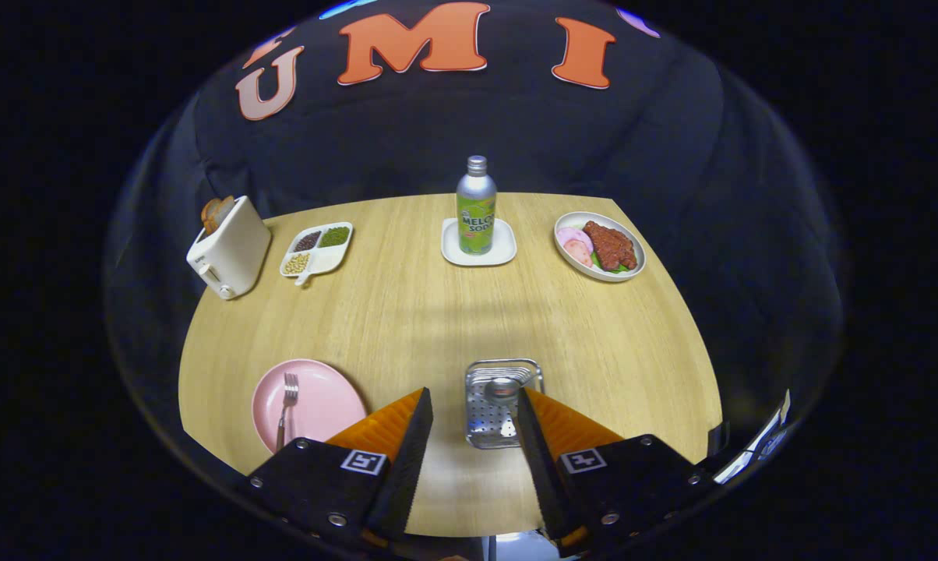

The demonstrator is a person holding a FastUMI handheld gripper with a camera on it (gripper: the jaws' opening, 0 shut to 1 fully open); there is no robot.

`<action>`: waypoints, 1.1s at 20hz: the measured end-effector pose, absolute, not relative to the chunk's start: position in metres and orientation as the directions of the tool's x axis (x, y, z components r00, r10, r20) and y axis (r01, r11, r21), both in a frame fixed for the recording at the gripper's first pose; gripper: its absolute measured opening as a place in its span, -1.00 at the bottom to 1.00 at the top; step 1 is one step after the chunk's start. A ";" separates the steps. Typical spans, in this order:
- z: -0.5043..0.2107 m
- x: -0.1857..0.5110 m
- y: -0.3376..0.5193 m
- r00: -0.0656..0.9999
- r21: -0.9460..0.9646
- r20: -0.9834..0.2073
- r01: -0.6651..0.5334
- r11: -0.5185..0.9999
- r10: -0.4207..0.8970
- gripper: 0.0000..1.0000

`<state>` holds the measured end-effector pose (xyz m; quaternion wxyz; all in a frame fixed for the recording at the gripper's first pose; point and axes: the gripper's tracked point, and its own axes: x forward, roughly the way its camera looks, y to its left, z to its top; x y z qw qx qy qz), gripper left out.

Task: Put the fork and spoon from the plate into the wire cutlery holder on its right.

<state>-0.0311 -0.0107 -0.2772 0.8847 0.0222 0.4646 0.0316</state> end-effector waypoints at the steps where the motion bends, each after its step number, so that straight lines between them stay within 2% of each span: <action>1: -0.278 -0.035 0.000 0.567 0.081 -0.818 -0.042 0.996 0.091 0.55; 5: -0.286 -0.051 0.043 0.555 0.113 -0.820 -0.086 0.990 0.142 0.80; 15: -0.315 -0.094 0.163 0.467 0.164 -0.846 -0.233 0.959 0.258 0.83; 22: -0.355 -0.120 0.214 0.381 0.136 -0.891 -0.292 0.947 0.246 0.83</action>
